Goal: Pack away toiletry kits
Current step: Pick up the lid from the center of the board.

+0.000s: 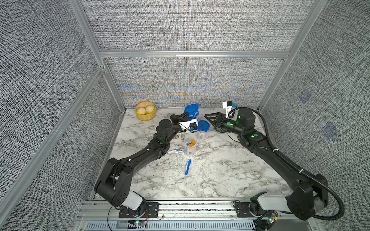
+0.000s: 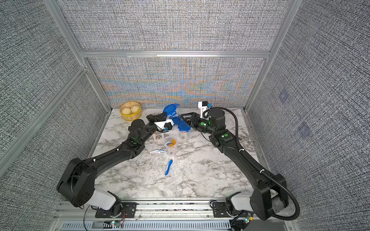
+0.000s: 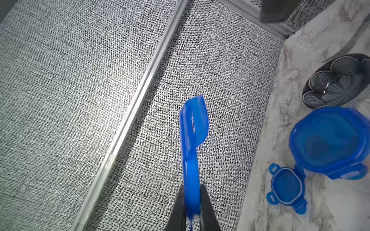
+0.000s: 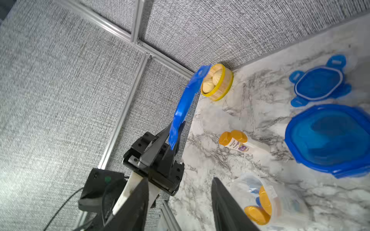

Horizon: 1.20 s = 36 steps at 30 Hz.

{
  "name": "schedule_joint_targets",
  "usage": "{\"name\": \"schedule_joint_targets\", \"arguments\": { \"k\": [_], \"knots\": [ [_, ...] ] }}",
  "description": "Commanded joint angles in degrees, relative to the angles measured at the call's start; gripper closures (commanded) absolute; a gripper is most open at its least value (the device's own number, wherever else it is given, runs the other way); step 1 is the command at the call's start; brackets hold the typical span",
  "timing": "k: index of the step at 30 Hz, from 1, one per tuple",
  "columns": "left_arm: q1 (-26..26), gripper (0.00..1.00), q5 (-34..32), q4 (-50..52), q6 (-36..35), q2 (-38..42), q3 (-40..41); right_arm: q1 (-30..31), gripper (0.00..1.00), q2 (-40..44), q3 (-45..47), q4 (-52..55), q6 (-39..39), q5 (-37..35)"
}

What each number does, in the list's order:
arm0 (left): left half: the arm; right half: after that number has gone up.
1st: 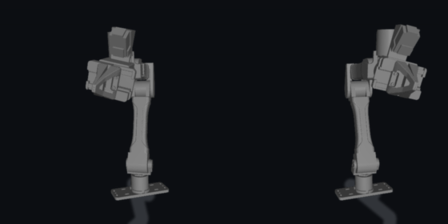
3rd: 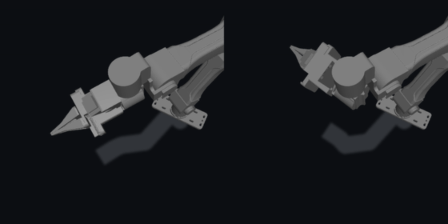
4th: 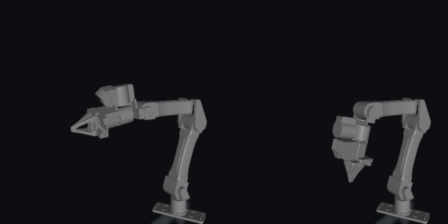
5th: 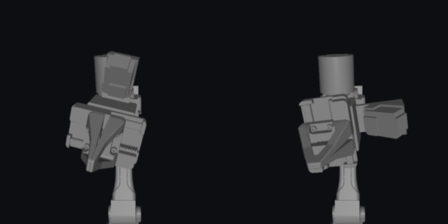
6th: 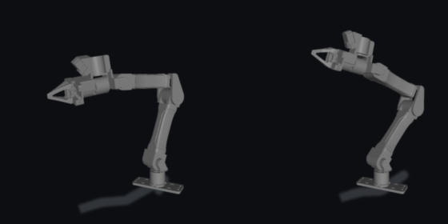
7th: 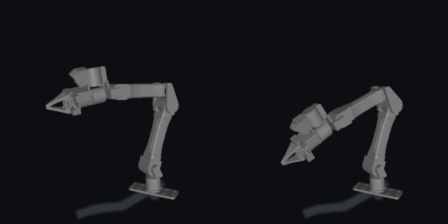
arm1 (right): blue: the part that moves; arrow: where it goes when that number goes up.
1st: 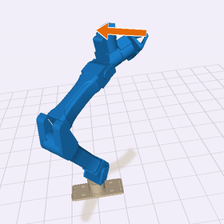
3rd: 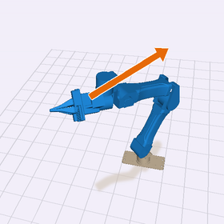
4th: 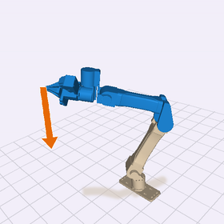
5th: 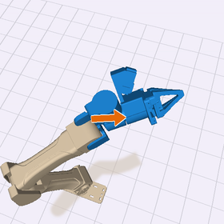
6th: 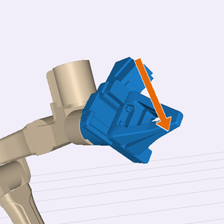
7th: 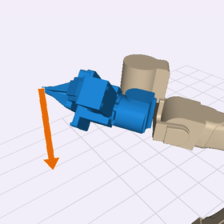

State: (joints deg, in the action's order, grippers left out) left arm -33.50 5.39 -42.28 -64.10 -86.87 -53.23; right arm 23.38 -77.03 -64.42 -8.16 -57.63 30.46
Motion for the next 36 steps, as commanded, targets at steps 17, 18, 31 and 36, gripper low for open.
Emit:
{"name": "schedule_joint_targets", "arguments": {
  "k": [17,18,31,36],
  "knots": [
    [-4.3,1.0,-4.46,-4.41,-9.82,-3.91,-1.52,0.92,0.6,-12.73,-3.78,-11.36,-17.17,0.77],
    [-4.36,1.0,-4.5,-4.11,-9.98,-4.03,-1.52,0.95,0.61,-12.98,-3.69,-12.22,-17.12,0.43],
    [-5.01,0.49,-7.53,-5.08,-2.06,-1.64,-0.19,1.26,1.0,-12.21,-0.49,-14.1,-15.97,-2.02],
    [-2.54,0.3,-8.46,6.23,17.05,10.64,4.63,0.92,1.0,-9.67,4.4,-15.08,-14.54,1.7]
  ]
}}
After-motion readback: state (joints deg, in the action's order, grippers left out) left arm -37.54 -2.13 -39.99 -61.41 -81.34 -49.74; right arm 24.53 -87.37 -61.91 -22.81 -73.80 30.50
